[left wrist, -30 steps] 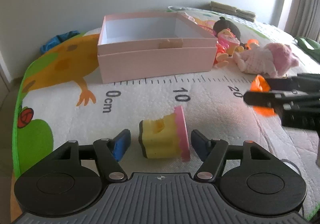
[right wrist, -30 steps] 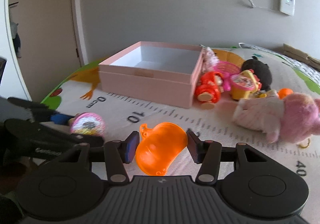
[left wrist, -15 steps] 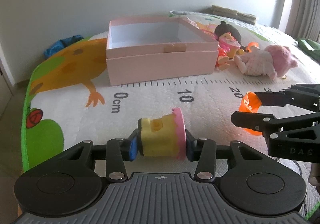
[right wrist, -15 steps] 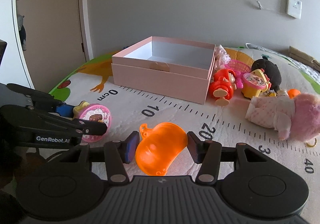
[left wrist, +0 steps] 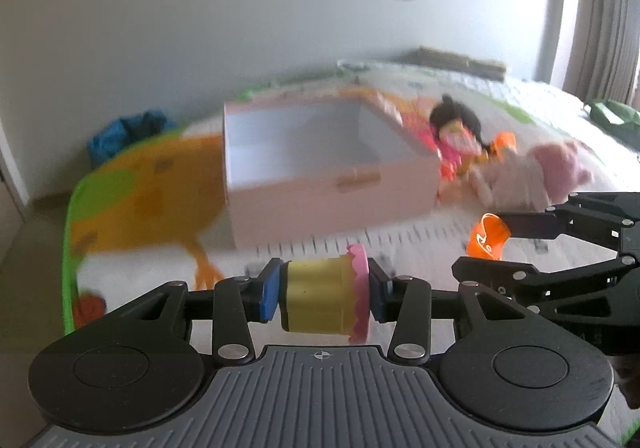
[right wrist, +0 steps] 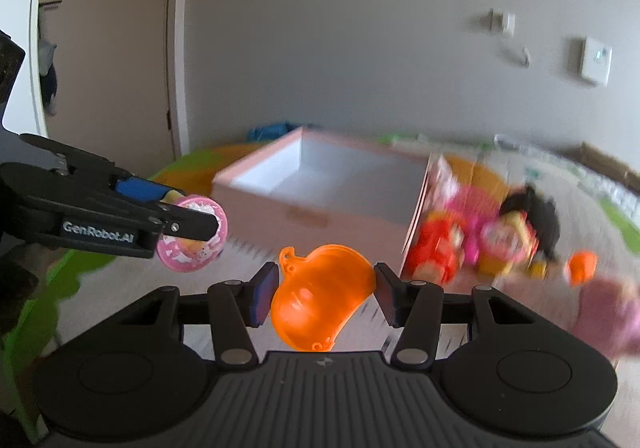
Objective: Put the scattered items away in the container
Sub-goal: 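Lower the pudding cup into the pink box and open the left gripper while the right drops the orange piece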
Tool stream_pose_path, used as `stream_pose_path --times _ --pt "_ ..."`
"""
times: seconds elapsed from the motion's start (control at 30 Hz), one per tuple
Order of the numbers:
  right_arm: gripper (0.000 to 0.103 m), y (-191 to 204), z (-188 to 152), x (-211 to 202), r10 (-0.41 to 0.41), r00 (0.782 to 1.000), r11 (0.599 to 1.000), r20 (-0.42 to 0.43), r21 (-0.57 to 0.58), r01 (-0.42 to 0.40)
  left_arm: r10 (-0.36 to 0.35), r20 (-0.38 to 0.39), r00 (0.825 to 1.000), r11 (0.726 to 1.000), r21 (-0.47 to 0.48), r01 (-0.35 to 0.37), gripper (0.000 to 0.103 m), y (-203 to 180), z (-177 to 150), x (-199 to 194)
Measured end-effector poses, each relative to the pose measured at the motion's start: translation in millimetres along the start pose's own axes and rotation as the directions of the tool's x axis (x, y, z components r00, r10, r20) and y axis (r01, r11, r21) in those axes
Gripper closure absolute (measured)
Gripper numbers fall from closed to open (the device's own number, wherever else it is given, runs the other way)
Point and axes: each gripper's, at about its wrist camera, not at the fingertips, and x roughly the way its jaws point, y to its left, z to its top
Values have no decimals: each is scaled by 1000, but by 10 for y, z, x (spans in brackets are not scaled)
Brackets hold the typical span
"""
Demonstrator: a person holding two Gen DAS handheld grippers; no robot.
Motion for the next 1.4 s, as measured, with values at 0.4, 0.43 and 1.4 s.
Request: stream_pose_path --times 0.4,0.43,1.4 --pt "51 -216 507 976 -72 996 994 43 -76 75 45 154 987 998 29 -50 56 233 926 557" --pt "51 -218 504 1048 -72 997 994 37 -80 75 48 148 988 998 31 -54 56 248 947 642" --pt "49 -1282 1 856 -81 996 949 -30 305 87 -116 -35 993 992 37 117 7 -155 72 414"
